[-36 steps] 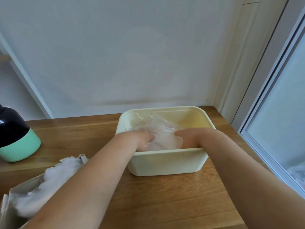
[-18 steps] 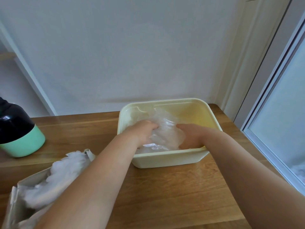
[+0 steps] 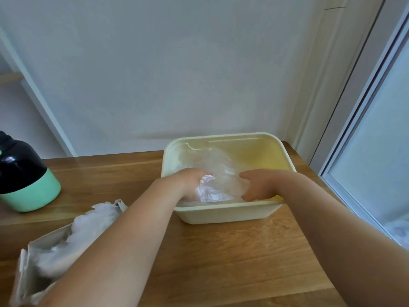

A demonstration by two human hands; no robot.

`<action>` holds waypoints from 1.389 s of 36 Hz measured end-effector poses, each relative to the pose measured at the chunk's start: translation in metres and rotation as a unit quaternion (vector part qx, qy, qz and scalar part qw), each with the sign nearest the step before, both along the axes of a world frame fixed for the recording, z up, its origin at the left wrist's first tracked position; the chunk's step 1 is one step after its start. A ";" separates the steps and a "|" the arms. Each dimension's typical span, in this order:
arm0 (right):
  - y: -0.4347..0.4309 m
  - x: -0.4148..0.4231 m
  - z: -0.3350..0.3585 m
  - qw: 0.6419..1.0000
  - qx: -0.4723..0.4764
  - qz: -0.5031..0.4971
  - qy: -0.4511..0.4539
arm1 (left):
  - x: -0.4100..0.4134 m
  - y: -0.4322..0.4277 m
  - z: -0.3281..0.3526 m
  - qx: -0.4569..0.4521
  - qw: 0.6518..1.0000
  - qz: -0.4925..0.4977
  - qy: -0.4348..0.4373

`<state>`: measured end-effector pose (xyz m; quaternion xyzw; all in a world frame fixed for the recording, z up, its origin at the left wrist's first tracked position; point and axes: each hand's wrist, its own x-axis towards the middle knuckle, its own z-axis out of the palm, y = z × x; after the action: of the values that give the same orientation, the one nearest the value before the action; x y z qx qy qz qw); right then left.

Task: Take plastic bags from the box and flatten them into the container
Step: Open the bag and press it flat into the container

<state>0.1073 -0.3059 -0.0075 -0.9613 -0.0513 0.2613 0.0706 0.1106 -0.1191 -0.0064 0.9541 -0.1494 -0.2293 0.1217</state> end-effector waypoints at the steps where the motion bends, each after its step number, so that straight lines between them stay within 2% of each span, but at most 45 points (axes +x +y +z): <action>1: -0.002 0.000 0.001 1.000 -0.007 0.000 0.008 | -0.002 -0.002 0.003 0.007 1.000 -0.017 0.005; 5: -0.004 -0.006 0.008 1.000 0.002 -0.009 0.018 | -0.005 0.000 0.012 0.001 0.999 -0.036 -0.014; 7: -0.004 -0.011 0.013 0.999 0.034 -0.016 -0.015 | -0.008 0.002 0.017 -0.098 0.994 0.001 -0.045; 10: -0.002 -0.020 0.026 0.995 0.073 -0.011 -0.068 | -0.020 0.005 0.029 -0.301 0.948 0.075 -0.075; 12: 0.000 -0.026 0.034 0.991 0.101 -0.012 -0.084 | -0.024 0.011 0.033 -0.345 0.934 0.073 -0.057; 14: 0.000 -0.031 0.038 0.987 0.134 -0.021 -0.090 | -0.030 0.015 0.038 -0.307 0.951 0.024 -0.033; 17: 0.001 -0.036 0.039 0.986 0.147 -0.010 -0.081 | -0.030 0.014 0.032 -0.166 0.985 -0.042 -0.025; 19: 0.003 -0.037 0.037 0.990 0.130 0.005 -0.057 | -0.029 0.011 0.027 -0.104 0.993 -0.048 0.008; 24: -0.001 -0.030 0.024 0.999 0.035 0.014 0.014 | -0.022 0.005 0.023 0.014 0.995 -0.081 0.055; 29: -0.004 -0.022 0.017 0.999 -0.018 0.015 0.023 | -0.021 -0.009 0.020 0.131 0.982 -0.104 0.084; 34: -0.004 -0.019 0.012 1.000 0.017 -0.008 -0.010 | -0.021 -0.012 0.016 0.105 0.987 -0.080 0.089; 40: -0.005 -0.021 0.023 0.990 0.101 -0.031 -0.095 | -0.023 -0.007 0.025 -0.007 1.000 -0.012 0.027; 44: -0.004 -0.027 0.027 0.979 0.146 -0.043 -0.134 | -0.028 -0.004 0.029 -0.103 0.994 0.039 -0.010; 47: -0.001 -0.033 0.027 0.973 0.169 -0.049 -0.148 | -0.032 -0.001 0.029 -0.072 0.997 -0.013 -0.038; 50: 0.002 -0.041 0.029 0.974 0.189 -0.042 -0.117 | -0.034 0.000 0.029 -0.012 0.998 -0.030 -0.060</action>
<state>0.0662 -0.3042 0.0218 -0.9558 -0.0670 0.1295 0.2555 0.0765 -0.1186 0.0222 0.9596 -0.1879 -0.1740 0.1166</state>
